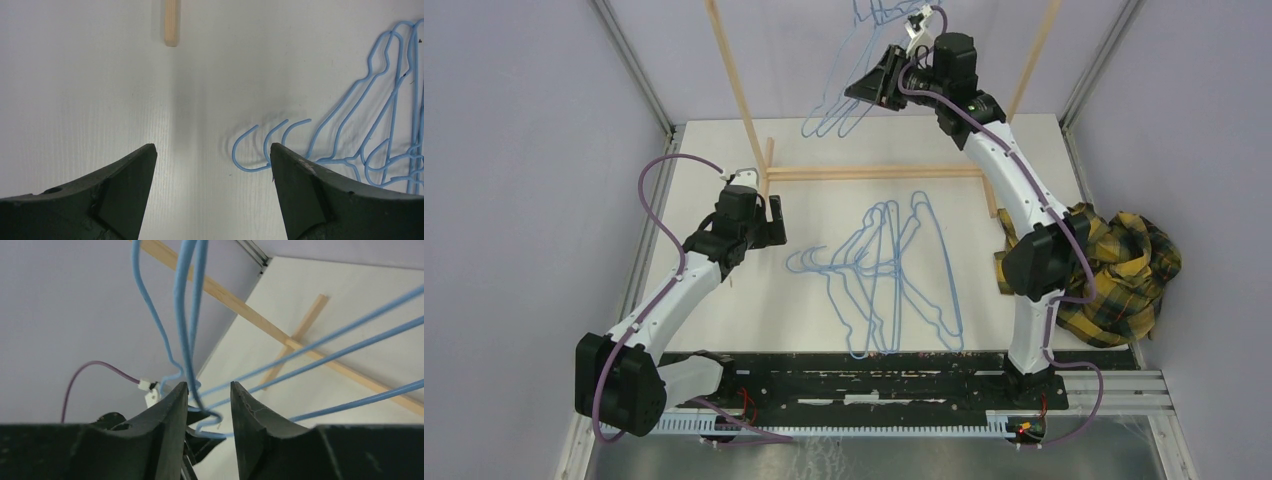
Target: Organize the hangers
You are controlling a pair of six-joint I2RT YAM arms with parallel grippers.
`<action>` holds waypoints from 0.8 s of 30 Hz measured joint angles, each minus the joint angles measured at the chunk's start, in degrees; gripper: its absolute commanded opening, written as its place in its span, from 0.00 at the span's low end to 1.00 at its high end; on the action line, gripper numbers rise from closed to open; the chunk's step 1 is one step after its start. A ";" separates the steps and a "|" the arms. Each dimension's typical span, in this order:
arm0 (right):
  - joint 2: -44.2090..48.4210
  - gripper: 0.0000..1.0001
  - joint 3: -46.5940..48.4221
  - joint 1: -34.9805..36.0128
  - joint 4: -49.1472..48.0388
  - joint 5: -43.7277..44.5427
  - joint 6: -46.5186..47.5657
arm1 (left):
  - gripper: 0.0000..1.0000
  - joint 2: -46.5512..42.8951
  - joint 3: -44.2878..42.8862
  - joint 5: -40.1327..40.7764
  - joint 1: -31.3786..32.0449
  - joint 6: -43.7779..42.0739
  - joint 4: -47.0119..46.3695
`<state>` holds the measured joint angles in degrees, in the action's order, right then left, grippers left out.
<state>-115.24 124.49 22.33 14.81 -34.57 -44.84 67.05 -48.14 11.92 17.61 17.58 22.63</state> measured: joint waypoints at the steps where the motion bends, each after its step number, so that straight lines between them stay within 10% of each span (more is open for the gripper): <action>1: 0.79 0.54 -1.42 0.13 0.83 0.52 0.81 | 0.91 -0.04 0.00 0.00 0.00 0.00 0.02; 10: 14.38 0.94 -13.68 0.44 5.84 7.69 8.59 | 0.91 -0.15 0.00 0.00 0.00 0.00 0.00; 17: 25.73 0.91 -17.25 0.17 7.52 12.41 14.47 | 0.91 -0.15 0.00 0.00 0.00 0.00 0.00; 24: 38.82 0.80 -43.67 3.41 10.21 17.20 19.93 | 0.91 -0.04 0.00 -0.02 0.00 0.00 0.00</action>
<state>-76.42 80.82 25.74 25.02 -17.37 -24.91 67.00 -48.14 11.90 17.61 17.58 22.63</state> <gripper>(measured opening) 0.850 0.909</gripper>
